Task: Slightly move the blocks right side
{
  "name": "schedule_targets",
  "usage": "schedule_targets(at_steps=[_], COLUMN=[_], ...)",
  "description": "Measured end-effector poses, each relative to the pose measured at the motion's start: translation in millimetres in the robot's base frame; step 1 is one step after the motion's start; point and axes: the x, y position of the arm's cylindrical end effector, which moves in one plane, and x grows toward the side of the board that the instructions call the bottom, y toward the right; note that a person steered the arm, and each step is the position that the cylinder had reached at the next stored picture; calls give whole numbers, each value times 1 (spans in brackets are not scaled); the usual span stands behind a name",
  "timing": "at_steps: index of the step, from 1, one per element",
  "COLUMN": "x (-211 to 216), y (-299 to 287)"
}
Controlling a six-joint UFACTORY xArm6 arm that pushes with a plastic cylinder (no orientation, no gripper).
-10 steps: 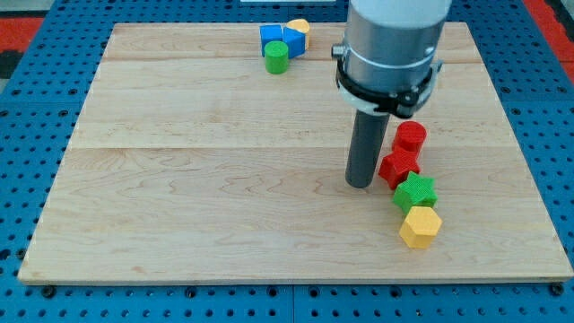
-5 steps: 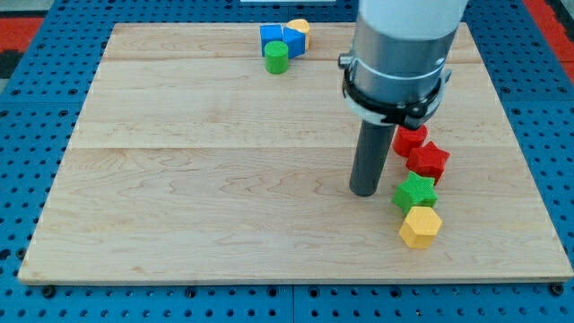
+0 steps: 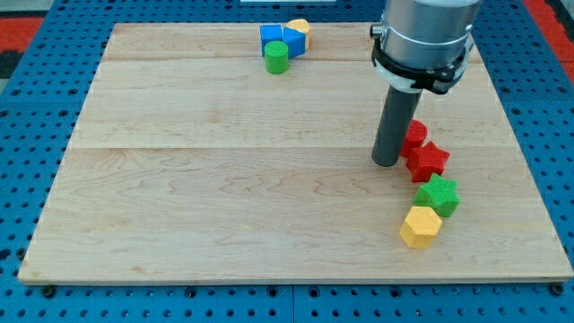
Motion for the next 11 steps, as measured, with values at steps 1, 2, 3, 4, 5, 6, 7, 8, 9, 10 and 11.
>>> schedule_targets(at_steps=[1,2,3,4,5,6,7,8,9,10,11], x=[-5,-19,-21,-21,-24,-27,-24,18,59,83,87], y=[-18,-8,7,8,20,36,25,-14,-32,-40,-33])
